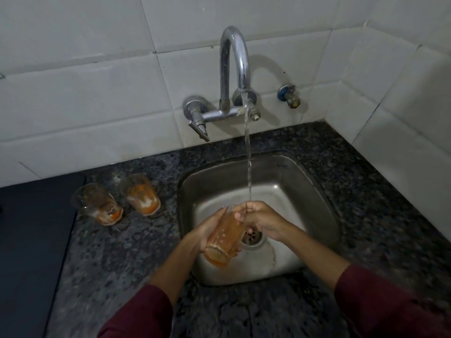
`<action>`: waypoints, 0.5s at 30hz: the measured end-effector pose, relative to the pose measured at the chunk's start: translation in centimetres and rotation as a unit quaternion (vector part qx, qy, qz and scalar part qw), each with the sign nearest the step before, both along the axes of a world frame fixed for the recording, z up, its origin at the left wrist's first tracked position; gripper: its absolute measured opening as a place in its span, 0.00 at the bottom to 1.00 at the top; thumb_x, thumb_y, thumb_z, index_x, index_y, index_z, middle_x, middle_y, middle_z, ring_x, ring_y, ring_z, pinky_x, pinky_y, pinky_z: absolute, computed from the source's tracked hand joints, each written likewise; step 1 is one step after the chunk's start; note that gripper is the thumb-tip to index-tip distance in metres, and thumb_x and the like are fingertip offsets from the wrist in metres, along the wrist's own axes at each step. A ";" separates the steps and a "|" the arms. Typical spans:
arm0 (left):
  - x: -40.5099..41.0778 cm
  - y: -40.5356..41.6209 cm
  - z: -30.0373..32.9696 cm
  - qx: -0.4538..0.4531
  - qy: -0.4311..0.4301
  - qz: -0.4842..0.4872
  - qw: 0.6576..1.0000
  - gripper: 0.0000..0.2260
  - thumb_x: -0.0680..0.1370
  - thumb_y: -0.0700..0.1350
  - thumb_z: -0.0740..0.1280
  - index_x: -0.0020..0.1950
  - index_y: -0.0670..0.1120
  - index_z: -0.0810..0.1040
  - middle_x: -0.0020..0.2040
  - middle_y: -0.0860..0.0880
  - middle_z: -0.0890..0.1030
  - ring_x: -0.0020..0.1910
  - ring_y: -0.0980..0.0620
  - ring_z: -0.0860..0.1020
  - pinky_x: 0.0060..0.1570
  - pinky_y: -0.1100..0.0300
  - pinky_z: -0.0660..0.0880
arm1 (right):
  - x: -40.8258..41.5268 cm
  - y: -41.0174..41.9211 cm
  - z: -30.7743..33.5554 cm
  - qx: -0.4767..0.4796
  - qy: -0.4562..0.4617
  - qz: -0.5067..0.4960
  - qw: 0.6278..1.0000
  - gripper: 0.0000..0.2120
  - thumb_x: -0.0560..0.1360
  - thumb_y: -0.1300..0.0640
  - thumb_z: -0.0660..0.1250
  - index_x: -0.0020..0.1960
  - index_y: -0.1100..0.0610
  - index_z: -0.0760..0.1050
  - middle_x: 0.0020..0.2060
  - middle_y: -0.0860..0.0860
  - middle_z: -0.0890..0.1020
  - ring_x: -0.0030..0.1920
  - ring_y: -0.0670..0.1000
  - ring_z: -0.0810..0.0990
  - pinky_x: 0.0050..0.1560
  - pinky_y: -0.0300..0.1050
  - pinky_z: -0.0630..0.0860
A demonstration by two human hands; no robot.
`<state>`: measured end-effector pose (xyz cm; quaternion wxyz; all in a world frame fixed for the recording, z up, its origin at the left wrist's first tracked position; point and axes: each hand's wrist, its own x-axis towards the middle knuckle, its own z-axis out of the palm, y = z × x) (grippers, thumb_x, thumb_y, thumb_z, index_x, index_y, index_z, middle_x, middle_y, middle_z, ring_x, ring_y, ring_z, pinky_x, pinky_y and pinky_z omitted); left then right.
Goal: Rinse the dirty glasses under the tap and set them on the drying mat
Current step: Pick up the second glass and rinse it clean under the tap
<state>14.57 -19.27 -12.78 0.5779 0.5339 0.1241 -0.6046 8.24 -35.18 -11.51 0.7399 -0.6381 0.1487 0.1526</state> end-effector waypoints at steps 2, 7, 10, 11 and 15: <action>-0.2 -0.1 -0.1 0.004 0.005 -0.002 1.000 0.33 0.77 0.66 0.55 0.68 0.40 0.72 0.46 0.36 0.81 0.32 0.37 0.81 0.27 0.51 0.79 | -0.3 0.3 -0.2 0.008 0.009 -0.020 1.000 0.04 0.73 0.63 0.68 0.48 0.60 0.77 0.37 0.52 0.79 0.34 0.45 0.77 0.28 0.37 0.69; -0.4 -0.7 0.6 0.004 0.002 0.003 1.000 0.31 0.78 0.62 0.56 0.68 0.38 0.71 0.47 0.36 0.79 0.30 0.40 0.82 0.26 0.52 0.79 | -0.7 0.6 -0.1 0.006 0.020 -0.050 0.999 0.09 0.73 0.62 0.69 0.53 0.62 0.78 0.39 0.51 0.81 0.34 0.44 0.78 0.27 0.37 0.68; -0.6 -0.7 0.8 -0.015 0.006 0.012 1.000 0.30 0.77 0.63 0.56 0.63 0.39 0.74 0.45 0.37 0.81 0.33 0.40 0.82 0.30 0.52 0.79 | -0.9 0.8 0.2 -0.002 0.015 -0.062 0.998 0.08 0.73 0.63 0.69 0.52 0.62 0.78 0.39 0.52 0.81 0.33 0.44 0.78 0.27 0.38 0.68; -0.5 -0.6 0.6 -0.020 -0.001 0.024 1.000 0.30 0.77 0.64 0.56 0.63 0.40 0.75 0.47 0.37 0.82 0.37 0.40 0.82 0.35 0.50 0.79 | -0.9 0.8 0.3 -0.007 0.008 -0.072 0.997 0.08 0.73 0.63 0.68 0.52 0.62 0.78 0.39 0.52 0.81 0.31 0.43 0.78 0.26 0.38 0.68; -0.4 0.2 1.5 -0.099 -0.047 0.042 0.993 0.24 0.80 0.59 0.54 0.53 0.45 0.84 0.48 0.41 0.84 0.46 0.44 0.82 0.51 0.46 0.76 | -0.4 0.4 1.4 -0.059 -0.078 -0.102 0.990 0.07 0.76 0.64 0.64 0.50 0.59 0.80 0.38 0.54 0.79 0.27 0.47 0.71 0.24 0.37 0.69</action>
